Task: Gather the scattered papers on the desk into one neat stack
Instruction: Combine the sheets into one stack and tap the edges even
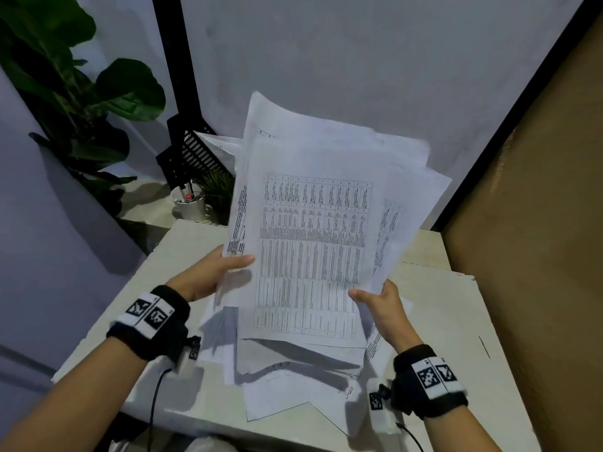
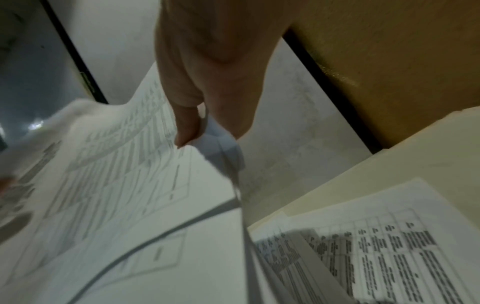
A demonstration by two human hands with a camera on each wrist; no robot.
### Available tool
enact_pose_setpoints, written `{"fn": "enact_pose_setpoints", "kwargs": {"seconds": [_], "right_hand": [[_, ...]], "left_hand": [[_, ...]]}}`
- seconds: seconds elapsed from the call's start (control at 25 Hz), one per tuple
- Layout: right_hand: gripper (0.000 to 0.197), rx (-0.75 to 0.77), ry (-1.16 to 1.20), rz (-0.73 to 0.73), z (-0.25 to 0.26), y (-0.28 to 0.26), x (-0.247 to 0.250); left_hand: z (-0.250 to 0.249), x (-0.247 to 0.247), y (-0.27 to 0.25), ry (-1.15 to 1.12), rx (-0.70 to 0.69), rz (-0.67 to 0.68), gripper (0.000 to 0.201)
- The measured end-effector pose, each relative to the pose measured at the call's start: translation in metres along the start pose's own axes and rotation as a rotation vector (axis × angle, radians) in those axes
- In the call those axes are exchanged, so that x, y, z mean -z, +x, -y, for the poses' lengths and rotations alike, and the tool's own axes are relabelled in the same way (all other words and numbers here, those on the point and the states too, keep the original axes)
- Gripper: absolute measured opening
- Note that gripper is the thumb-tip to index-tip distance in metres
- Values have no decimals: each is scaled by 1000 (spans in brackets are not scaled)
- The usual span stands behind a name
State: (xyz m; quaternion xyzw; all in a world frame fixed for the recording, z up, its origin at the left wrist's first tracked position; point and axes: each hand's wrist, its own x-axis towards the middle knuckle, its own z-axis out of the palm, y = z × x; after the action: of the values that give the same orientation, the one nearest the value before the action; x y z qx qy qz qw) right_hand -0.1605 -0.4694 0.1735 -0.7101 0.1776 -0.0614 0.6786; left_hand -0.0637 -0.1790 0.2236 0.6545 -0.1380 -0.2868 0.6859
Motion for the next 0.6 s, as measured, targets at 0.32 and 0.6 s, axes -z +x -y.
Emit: {"fn": "enact_pose_setpoints", "kwargs": {"seconds": [0.32, 0.6], "right_hand": [[15, 48, -1, -75, -7, -9, -20], [22, 41, 27, -72, 4, -3, -32]], "left_hand": [[37, -35, -7, 154, -222, -303, 51], [41, -49, 1, 150, -168, -346, 20]]}}
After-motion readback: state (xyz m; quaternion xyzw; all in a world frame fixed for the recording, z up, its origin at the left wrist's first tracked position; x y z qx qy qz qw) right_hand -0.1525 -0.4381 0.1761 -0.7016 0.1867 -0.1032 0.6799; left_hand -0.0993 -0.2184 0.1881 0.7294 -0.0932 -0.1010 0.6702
